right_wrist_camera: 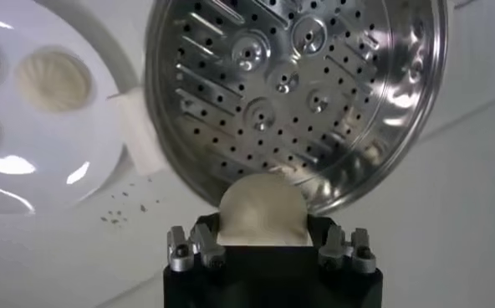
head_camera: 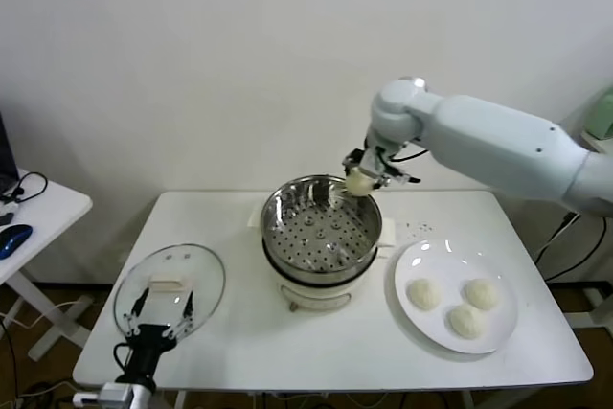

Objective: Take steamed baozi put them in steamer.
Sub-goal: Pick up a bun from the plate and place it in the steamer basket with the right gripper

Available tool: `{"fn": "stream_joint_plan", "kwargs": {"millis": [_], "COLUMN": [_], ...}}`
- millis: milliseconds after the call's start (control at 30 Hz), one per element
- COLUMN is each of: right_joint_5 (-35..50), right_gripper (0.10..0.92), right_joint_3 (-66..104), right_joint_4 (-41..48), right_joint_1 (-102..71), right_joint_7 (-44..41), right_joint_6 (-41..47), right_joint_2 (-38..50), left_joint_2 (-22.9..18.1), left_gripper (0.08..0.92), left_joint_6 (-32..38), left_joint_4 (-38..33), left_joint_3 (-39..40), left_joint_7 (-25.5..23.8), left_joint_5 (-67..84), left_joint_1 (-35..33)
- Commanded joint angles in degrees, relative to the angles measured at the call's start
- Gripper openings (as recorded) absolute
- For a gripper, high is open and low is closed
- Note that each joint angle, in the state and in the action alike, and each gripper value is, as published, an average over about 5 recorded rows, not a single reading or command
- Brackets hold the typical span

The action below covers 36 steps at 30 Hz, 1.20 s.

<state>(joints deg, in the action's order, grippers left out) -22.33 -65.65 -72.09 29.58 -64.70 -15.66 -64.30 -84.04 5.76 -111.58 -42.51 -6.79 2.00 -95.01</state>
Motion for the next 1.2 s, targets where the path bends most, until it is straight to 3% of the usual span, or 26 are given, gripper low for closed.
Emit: {"fn": "stream_joint_plan", "kwargs": {"millis": [33,300,900,1200], "right_joint_5": [-8.5,-10.3,-9.9,-8.2], "right_gripper": [0.687,0.687,0.691,0.759], "right_joint_3": [1.2,2.3,3.1,2.6], "right_joint_4": [7.2,12.2,14.8,14.3], "right_joint_1": [-6.5,-9.6,-11.5,-10.9], "right_joint_7": [0.4,0.9,1.3,2.0], "right_joint_6": [-2.8,-3.2,-3.5,-3.4], "right_joint_2": [-9.7,-11.6,-13.5,-12.8], "left_joint_2": [0.4,0.3,-0.1,-0.2], "left_gripper": [0.823,0.823,0.823,0.823], "left_joint_6": [0.0,0.1,0.0,-0.1], "left_joint_4": [-0.5,-0.1,0.8,0.9], "left_joint_3": [-0.3,-0.2,-0.1,-0.1], "left_joint_7": [-0.1,-0.1,0.2,0.4], "left_joint_5": [0.0,0.0,0.6,0.7], "left_joint_1": [-0.1,-0.1,0.2,0.3]}}
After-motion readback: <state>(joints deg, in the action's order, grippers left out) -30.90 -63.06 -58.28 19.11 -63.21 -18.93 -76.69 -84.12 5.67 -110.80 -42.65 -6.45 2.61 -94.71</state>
